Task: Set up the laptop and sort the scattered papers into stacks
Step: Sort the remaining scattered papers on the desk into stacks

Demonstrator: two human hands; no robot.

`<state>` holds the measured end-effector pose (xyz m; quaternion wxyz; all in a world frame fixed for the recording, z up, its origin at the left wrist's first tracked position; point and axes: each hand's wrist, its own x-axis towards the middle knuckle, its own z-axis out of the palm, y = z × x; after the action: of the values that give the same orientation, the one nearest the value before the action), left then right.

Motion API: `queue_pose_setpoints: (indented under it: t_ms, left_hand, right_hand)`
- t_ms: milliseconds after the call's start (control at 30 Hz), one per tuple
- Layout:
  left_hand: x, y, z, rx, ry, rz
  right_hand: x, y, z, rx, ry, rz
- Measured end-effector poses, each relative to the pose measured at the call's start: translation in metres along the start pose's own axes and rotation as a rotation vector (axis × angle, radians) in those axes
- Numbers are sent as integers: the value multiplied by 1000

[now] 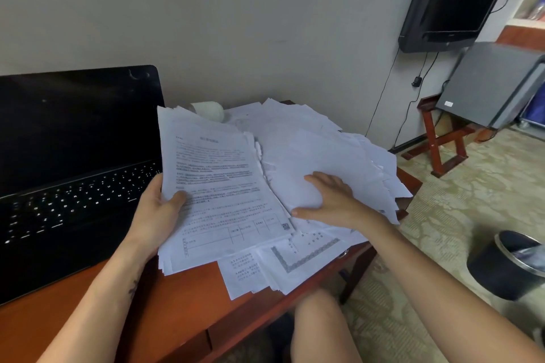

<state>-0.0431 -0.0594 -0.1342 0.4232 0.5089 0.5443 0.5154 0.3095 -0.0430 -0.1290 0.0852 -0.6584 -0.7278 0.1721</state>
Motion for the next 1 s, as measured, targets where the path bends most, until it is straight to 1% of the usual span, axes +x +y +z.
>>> queue_pose_setpoints:
  t_ms: [33, 167, 233, 333, 433, 533, 700, 833, 1000]
  left_hand:
    - [0, 0, 0, 12, 15, 10]
    - [-1, 0, 0, 25, 19, 13]
    - [-2, -1, 0, 24, 29, 5]
    - [-3, -2, 1, 27, 30, -4]
    - [-3, -1, 3, 49, 37, 5]
    - [-4, 0, 6, 58, 31, 13]
    - [-5, 0, 7, 60, 23, 13]
    - [-5, -1, 9, 61, 34, 32]
    - [-2, -4, 6, 61, 75, 37]
  right_hand:
    - [0, 5, 4, -33, 21, -11]
    - [4, 15, 13, -136, 238, -112]
    - [3, 17, 12, -208, 299, -159]
    - [1, 20, 8, -227, 354, -160]
    - [2, 24, 0, -219, 426, -103]
    - [8, 32, -8, -147, 427, -34]
    - [15, 40, -16, -20, 359, -18]
    - [30, 30, -24, 35, 397, -72]
    - [69, 7, -26, 51, 346, -147]
